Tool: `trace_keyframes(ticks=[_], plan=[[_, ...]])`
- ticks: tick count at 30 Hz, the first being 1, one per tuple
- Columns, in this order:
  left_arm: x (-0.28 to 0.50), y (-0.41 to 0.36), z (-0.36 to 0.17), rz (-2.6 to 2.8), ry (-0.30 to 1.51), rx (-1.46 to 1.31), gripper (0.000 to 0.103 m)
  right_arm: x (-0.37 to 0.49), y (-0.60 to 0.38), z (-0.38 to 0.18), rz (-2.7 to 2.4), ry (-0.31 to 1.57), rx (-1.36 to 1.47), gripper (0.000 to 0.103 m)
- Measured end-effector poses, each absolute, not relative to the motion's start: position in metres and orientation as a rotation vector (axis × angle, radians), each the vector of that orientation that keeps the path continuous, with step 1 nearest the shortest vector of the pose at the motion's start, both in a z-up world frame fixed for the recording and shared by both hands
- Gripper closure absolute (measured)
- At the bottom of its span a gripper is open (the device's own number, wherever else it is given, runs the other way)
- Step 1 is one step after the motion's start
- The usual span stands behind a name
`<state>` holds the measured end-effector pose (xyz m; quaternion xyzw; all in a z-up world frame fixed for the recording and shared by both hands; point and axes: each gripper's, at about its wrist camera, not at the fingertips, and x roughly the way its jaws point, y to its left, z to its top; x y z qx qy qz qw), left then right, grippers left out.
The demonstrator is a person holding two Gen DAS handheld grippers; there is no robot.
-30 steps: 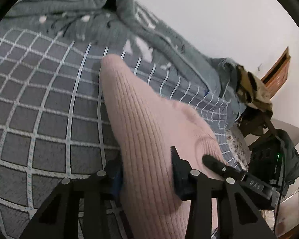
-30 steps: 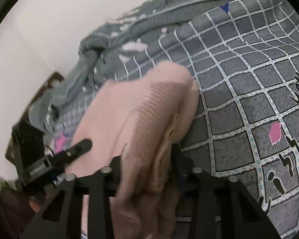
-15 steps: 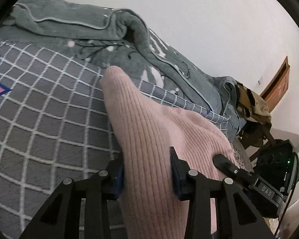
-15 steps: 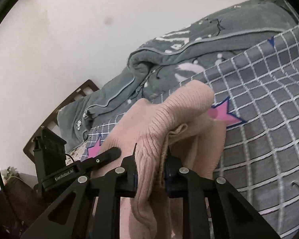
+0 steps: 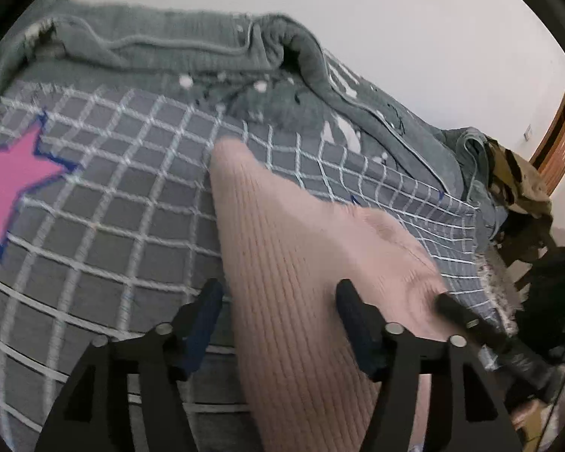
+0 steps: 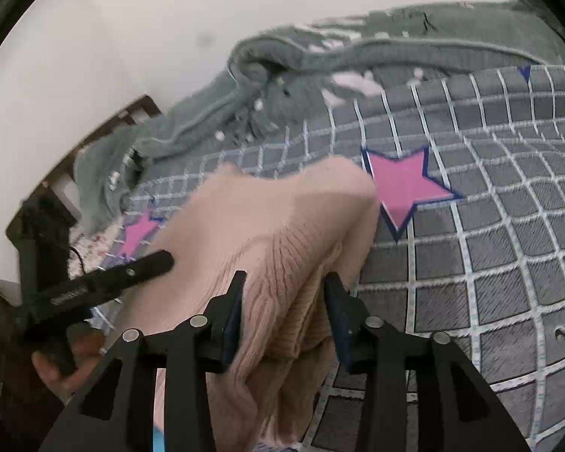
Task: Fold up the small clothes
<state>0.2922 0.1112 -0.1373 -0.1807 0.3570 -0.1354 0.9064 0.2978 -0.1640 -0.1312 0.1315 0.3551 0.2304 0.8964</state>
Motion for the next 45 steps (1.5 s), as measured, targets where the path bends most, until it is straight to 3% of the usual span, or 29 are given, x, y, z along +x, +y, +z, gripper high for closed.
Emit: trace_keyframes(ticks=[4, 8, 10, 11, 12, 14, 19, 24, 31, 38, 45], plan=[[0.287, 0.123, -0.132, -0.261, 0.7, -0.373, 0.033, 0.294, -0.167, -0.116, 0.442, 0.649, 0.251, 0.057], [0.287, 0.13, -0.137, -0.257, 0.716, -0.386, 0.033, 0.312, -0.159, -0.13, 0.411, 0.698, 0.29, 0.057], [0.287, 0.131, -0.139, -0.258, 0.727, -0.38, 0.032, 0.316, -0.151, -0.143, 0.379, 0.728, 0.242, 0.064], [0.286, 0.13, -0.139, -0.261, 0.726, -0.373, 0.032, 0.314, -0.149, -0.145, 0.379, 0.719, 0.226, 0.079], [0.285, 0.13, -0.138, -0.259, 0.725, -0.365, 0.031, 0.312, -0.147, -0.143, 0.377, 0.702, 0.211, 0.084], [0.281, 0.127, -0.135, -0.247, 0.713, -0.328, 0.031, 0.304, -0.146, -0.136, 0.364, 0.656, 0.179, 0.087], [0.272, 0.121, -0.13, -0.244, 0.692, -0.271, 0.029, 0.309, -0.152, -0.145, 0.35, 0.696, 0.197, 0.086], [0.27, 0.124, -0.13, -0.236, 0.689, -0.263, 0.029, 0.314, -0.165, -0.146, 0.346, 0.739, 0.25, 0.068], [0.275, 0.134, -0.134, -0.24, 0.71, -0.349, 0.029, 0.297, -0.168, -0.139, 0.33, 0.68, 0.22, 0.068], [0.277, 0.133, -0.136, -0.235, 0.715, -0.36, 0.029, 0.292, -0.156, -0.139, 0.333, 0.664, 0.14, 0.09], [0.271, 0.121, -0.13, -0.262, 0.686, -0.299, 0.029, 0.293, -0.161, -0.141, 0.333, 0.672, 0.173, 0.091]])
